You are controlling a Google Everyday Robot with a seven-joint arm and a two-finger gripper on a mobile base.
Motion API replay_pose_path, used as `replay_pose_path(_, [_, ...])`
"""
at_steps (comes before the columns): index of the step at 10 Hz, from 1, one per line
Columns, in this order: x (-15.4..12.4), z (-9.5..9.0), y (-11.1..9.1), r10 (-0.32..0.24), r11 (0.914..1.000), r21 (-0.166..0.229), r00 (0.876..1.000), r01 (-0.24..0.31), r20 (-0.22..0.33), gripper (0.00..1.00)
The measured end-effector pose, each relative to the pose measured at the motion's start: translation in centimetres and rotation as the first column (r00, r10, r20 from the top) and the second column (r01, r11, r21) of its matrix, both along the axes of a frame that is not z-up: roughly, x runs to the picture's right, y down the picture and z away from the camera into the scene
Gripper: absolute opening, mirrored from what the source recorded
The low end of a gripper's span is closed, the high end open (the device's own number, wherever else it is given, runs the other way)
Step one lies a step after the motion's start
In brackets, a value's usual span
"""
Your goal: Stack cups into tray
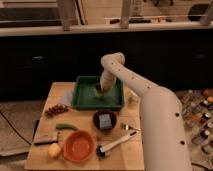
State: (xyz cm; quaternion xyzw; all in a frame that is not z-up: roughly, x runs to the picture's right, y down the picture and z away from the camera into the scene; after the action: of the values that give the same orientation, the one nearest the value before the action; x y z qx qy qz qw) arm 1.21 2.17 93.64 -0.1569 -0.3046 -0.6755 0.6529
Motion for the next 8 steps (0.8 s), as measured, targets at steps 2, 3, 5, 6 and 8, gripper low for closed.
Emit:
replay_pose_path(2, [0.23,0.06,0.08,-0.003,1.0000,-0.006,1.000,0.003,-0.003,0.41])
replay_pose_path(3, [0.25,0.09,0.09,-0.005,1.0000,-0.008,1.000,0.005,-0.003,0.41])
replay_pose_path(5, [0.12,0.16,0.08,-0.008,0.9999,-0.010,1.000,0.008,0.000,0.41])
replay_pose_path(6, [0.17,0.14,0.10,-0.010,0.9998,-0.015,1.000,0.010,0.001,0.41])
replay_pose_path(8, [0.19,0.13,0.22,-0.014,0.9997,-0.018,1.000,0.014,0.001,0.41])
